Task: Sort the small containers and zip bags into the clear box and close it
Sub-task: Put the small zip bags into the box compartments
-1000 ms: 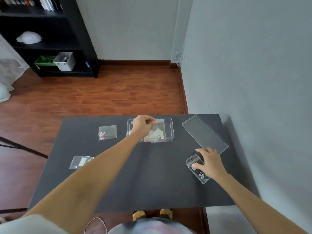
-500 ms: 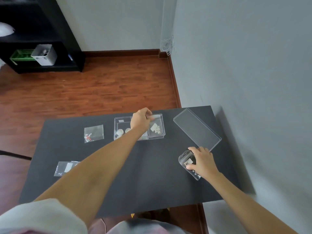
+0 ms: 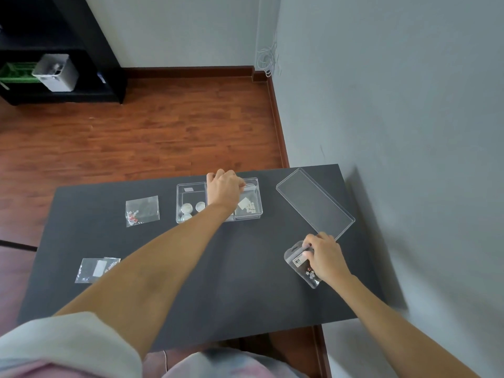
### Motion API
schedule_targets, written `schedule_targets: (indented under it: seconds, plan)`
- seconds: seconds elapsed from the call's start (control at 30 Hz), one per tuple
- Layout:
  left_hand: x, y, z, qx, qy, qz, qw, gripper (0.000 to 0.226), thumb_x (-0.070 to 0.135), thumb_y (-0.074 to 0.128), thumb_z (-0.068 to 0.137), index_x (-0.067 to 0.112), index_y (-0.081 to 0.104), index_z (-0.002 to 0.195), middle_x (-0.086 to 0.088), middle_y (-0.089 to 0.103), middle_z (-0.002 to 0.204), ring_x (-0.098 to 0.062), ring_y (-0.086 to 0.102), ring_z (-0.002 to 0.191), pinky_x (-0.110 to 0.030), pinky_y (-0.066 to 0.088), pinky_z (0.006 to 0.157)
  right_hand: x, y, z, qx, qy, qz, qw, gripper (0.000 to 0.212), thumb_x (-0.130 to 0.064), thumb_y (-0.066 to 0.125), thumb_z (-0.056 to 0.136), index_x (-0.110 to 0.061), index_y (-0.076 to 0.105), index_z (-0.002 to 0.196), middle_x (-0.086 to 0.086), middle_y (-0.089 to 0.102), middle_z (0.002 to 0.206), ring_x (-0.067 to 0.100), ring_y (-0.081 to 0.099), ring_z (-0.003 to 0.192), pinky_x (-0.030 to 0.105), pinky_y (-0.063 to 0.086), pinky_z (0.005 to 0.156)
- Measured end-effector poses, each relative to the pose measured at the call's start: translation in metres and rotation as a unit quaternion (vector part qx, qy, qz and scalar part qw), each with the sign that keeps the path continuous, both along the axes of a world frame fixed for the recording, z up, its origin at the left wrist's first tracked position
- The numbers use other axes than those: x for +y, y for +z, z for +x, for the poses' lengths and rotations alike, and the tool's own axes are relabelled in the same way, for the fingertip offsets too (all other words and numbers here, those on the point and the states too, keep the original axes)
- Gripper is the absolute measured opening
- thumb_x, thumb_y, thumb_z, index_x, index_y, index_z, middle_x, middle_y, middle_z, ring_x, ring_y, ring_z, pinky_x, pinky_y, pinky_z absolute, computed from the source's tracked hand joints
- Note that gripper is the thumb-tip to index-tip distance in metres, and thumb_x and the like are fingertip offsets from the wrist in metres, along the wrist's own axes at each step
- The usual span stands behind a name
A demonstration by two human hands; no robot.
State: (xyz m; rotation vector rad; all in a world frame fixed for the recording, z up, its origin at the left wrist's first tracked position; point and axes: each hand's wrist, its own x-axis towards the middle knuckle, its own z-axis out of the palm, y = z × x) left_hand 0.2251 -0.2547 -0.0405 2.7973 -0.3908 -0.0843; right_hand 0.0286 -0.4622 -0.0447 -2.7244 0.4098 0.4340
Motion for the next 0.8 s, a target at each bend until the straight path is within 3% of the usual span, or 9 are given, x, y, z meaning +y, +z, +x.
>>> schedule_targets:
  seconds: [0.2,0.27,0.37,0.5,0.6,0.67,0.8]
  plan:
    - [0.003,0.003,0.001,-0.056,-0.020,0.099,0.993,0.021,0.007,0.062,0.085,0.024,0.074,0.090,0.004,0.074,0.089,-0.024,0.053,0.095,-0.037,0.022,0.095,0.003,0.018,0.014,-0.046,-0.058,0.094,0.993,0.011,-0.006,0.056,0.089,-0.010,0.060,0.079,0.000,0.066,0.073,0.025,0.059,0.076,0.036,0.050,0.073]
    - [0.004,0.004,-0.001,-0.066,-0.036,0.126,0.989,0.025,0.003,0.062,0.081,0.023,0.075,0.089,0.005,0.072,0.091,-0.024,0.051,0.098,-0.036,0.020,0.095,0.006,0.026,0.021,-0.074,-0.084,0.121,0.986,0.007,-0.005,0.056,0.087,-0.012,0.055,0.086,-0.004,0.060,0.061,0.017,0.055,0.063,0.028,0.045,0.063]
    - [0.005,0.004,-0.004,-0.070,-0.058,0.141,0.986,0.028,0.003,0.057,0.083,0.021,0.076,0.093,0.002,0.063,0.103,-0.026,0.048,0.104,-0.039,0.029,0.099,0.012,0.038,0.032,-0.126,-0.086,0.136,0.979,0.018,-0.003,0.054,0.087,-0.017,0.045,0.094,-0.005,0.051,0.049,0.012,0.048,0.050,0.023,0.041,0.055]
    - [0.012,0.002,-0.011,-0.019,-0.057,0.063,0.996,0.029,0.012,0.051,0.090,0.022,0.075,0.102,-0.001,0.055,0.112,-0.024,0.047,0.108,-0.037,0.030,0.100,0.021,0.050,0.051,-0.187,-0.075,0.149,0.968,0.012,-0.003,0.057,0.089,-0.014,0.052,0.089,-0.005,0.056,0.060,0.020,0.055,0.060,0.026,0.046,0.061]
    - [0.021,0.007,-0.020,-0.008,-0.041,-0.035,0.999,0.029,0.014,0.055,0.091,0.023,0.071,0.113,-0.002,0.057,0.116,-0.024,0.049,0.111,-0.038,0.031,0.103,0.029,0.055,0.069,-0.210,-0.083,0.170,0.959,0.011,-0.003,0.061,0.087,-0.013,0.059,0.090,-0.006,0.061,0.069,0.010,0.055,0.061,0.003,0.040,0.059]
    - [0.030,0.009,-0.028,-0.016,-0.019,-0.068,0.997,0.032,0.015,0.056,0.090,0.023,0.066,0.120,-0.003,0.055,0.124,-0.025,0.048,0.117,-0.040,0.030,0.105,0.036,0.059,0.082,-0.211,-0.089,0.190,0.955,0.013,-0.004,0.062,0.086,-0.014,0.061,0.095,-0.006,0.064,0.073,0.001,0.056,0.063,-0.003,0.038,0.061]
    - [0.056,0.007,-0.050,-0.002,0.020,-0.045,0.999,0.042,0.027,0.053,0.094,0.023,0.051,0.137,-0.005,0.041,0.146,-0.026,0.036,0.135,-0.045,0.024,0.114,0.053,0.065,0.111,-0.217,-0.087,0.217,0.948,0.014,-0.006,0.064,0.087,-0.015,0.061,0.097,0.003,0.068,0.077,0.014,0.063,0.071,0.008,0.042,0.065]
